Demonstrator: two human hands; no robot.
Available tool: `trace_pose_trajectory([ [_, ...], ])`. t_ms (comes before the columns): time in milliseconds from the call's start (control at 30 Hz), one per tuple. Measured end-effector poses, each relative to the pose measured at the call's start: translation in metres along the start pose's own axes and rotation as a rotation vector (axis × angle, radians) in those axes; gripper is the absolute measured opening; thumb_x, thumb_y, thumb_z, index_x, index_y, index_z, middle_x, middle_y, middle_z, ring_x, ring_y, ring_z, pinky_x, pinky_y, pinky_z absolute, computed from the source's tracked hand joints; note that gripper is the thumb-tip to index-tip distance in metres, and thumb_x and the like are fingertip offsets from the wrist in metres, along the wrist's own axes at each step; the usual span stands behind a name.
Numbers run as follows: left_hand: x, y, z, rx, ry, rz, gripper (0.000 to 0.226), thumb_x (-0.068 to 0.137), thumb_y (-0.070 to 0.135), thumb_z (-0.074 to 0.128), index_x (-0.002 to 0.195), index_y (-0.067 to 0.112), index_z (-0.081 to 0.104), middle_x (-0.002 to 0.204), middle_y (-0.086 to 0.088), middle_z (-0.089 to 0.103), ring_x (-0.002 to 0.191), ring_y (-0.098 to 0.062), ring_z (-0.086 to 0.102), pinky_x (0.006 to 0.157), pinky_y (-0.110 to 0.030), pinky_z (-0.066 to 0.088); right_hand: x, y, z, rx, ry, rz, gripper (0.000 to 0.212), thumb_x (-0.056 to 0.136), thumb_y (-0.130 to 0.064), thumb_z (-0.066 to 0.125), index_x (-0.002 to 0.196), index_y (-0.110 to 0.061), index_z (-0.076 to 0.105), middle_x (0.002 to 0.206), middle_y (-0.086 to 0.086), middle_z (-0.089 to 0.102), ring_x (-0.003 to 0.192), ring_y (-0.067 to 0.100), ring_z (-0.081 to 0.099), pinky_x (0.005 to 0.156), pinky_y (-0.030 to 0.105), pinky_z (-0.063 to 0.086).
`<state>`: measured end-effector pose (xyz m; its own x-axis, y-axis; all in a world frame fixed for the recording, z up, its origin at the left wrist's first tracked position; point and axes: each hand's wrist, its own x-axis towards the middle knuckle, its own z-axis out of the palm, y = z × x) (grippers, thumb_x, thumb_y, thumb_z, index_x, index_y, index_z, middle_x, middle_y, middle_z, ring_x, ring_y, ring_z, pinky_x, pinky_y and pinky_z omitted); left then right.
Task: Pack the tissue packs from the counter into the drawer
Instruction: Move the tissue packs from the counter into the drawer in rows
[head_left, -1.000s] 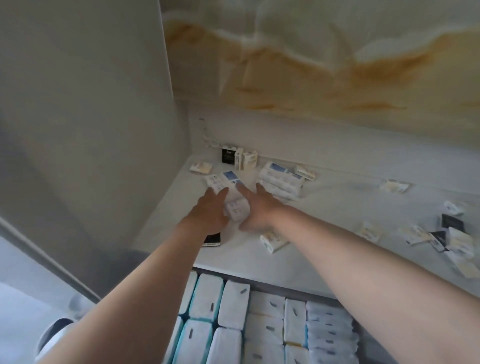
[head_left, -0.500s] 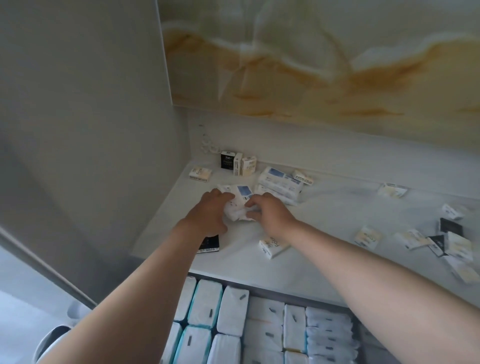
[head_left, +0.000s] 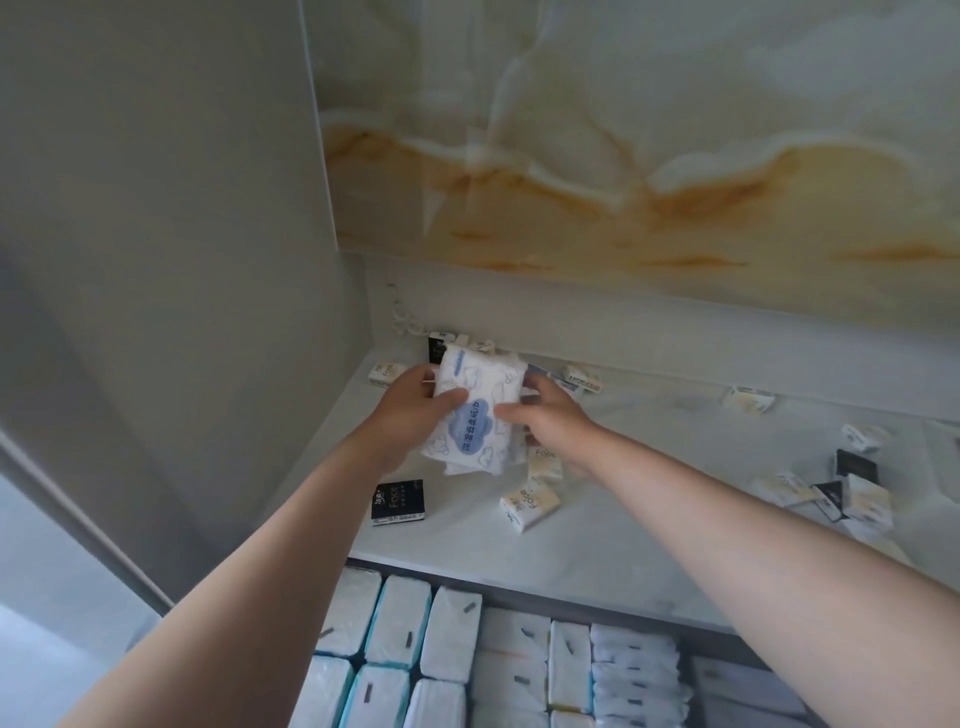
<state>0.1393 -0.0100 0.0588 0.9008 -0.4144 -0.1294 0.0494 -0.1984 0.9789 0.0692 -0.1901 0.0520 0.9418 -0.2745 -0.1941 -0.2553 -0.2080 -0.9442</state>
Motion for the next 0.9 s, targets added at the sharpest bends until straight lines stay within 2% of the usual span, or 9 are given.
trace_pose_trajectory([
  [100, -0.004, -0.004, -0.002, -0.112, -0.144, -0.073, 0.039, 0.091, 0.006, 0.064, 0.128, 0.012, 0.051, 0.118, -0.007, 0.069, 0.103, -0.024, 0.069, 0.089, -0.048, 0.056, -0.004, 0.006, 0.006, 0.113, -0.014, 0.059, 0.037, 0.093, -0.017, 0.066, 0.128, -0.02, 0.055, 0.12, 0.004, 0.069, 0.106, 0.026, 0.068, 0.094, 0.051, 0.054],
  [167, -0.009, -0.005, 0.0, -0.08, -0.231, -0.117, 0.053, 0.088, -0.006, 0.062, 0.133, 0.012, 0.04, 0.122, -0.007, 0.064, 0.108, -0.023, 0.065, 0.088, -0.043, 0.056, -0.009, 0.009, 0.009, 0.171, -0.021, 0.104, 0.026, 0.097, -0.015, 0.059, 0.123, -0.019, 0.059, 0.116, 0.006, 0.071, 0.104, 0.027, 0.069, 0.092, 0.051, 0.054],
  [267, -0.022, 0.0, 0.01, -0.064, -0.29, -0.199, 0.061, 0.088, -0.003, 0.064, 0.133, 0.018, 0.029, 0.124, -0.008, 0.059, 0.109, -0.024, 0.062, 0.086, -0.043, 0.057, -0.02, 0.01, 0.01, 0.209, -0.021, 0.145, 0.022, 0.1, -0.014, 0.051, 0.119, -0.021, 0.06, 0.116, 0.007, 0.07, 0.106, 0.028, 0.067, 0.095, 0.051, 0.052],
  [400, -0.042, 0.01, 0.024, -0.092, -0.247, -0.104, 0.027, 0.093, 0.019, 0.064, 0.119, 0.018, 0.054, 0.112, -0.006, 0.07, 0.1, -0.021, 0.069, 0.091, -0.044, 0.055, -0.048, 0.015, -0.004, 0.118, -0.034, 0.126, 0.025, 0.101, -0.013, 0.051, 0.124, -0.022, 0.052, 0.12, 0.005, 0.068, 0.107, 0.027, 0.066, 0.092, 0.05, 0.054],
  [500, -0.058, 0.008, 0.033, 0.038, -0.156, -0.07, 0.033, 0.089, 0.016, 0.07, 0.119, 0.018, 0.057, 0.108, -0.008, 0.069, 0.097, -0.022, 0.069, 0.087, -0.041, 0.058, -0.079, 0.024, -0.023, 0.039, -0.074, 0.117, 0.027, 0.1, -0.011, 0.052, 0.125, -0.022, 0.049, 0.12, 0.004, 0.066, 0.108, 0.027, 0.065, 0.084, 0.044, 0.055],
  [600, -0.081, 0.005, 0.051, 0.256, -0.352, -0.078, 0.029, 0.088, 0.009, 0.069, 0.115, 0.018, 0.062, 0.105, -0.004, 0.069, 0.092, -0.017, 0.068, 0.077, -0.029, 0.059, -0.111, 0.039, -0.039, -0.046, -0.098, 0.122, 0.026, 0.098, -0.008, 0.054, 0.122, -0.019, 0.049, 0.119, 0.008, 0.065, 0.103, 0.024, 0.066, 0.074, 0.035, 0.055],
  [667, -0.095, 0.003, 0.065, 0.388, -0.427, -0.05, 0.02, 0.089, 0.011, 0.068, 0.108, 0.017, 0.065, 0.101, -0.005, 0.071, 0.087, -0.016, 0.068, 0.073, -0.025, 0.057, -0.131, 0.05, -0.047, -0.108, -0.11, 0.137, 0.025, 0.097, -0.008, 0.055, 0.118, -0.02, 0.049, 0.119, 0.008, 0.065, 0.105, 0.023, 0.065, 0.08, 0.036, 0.055],
  [767, -0.115, -0.001, 0.084, 0.508, -0.435, 0.004, 0.016, 0.087, 0.016, 0.072, 0.103, 0.015, 0.068, 0.094, -0.003, 0.071, 0.081, -0.015, 0.066, 0.073, -0.029, 0.057, -0.16, 0.056, -0.058, -0.158, -0.142, 0.167, 0.031, 0.093, -0.011, 0.06, 0.121, -0.02, 0.05, 0.119, 0.005, 0.064, 0.106, 0.02, 0.063, 0.085, 0.036, 0.054],
  [900, -0.141, -0.007, 0.106, 0.55, -0.415, 0.08, 0.021, 0.079, 0.021, 0.08, 0.098, 0.018, 0.071, 0.089, 0.001, 0.07, 0.079, -0.014, 0.064, 0.077, -0.034, 0.054, -0.195, 0.053, -0.075, -0.415, -0.126, 0.039, 0.078, 0.081, -0.019, 0.074, 0.143, -0.032, 0.03, 0.115, 0.0, 0.056, 0.095, 0.014, 0.06, 0.082, 0.027, 0.05],
])
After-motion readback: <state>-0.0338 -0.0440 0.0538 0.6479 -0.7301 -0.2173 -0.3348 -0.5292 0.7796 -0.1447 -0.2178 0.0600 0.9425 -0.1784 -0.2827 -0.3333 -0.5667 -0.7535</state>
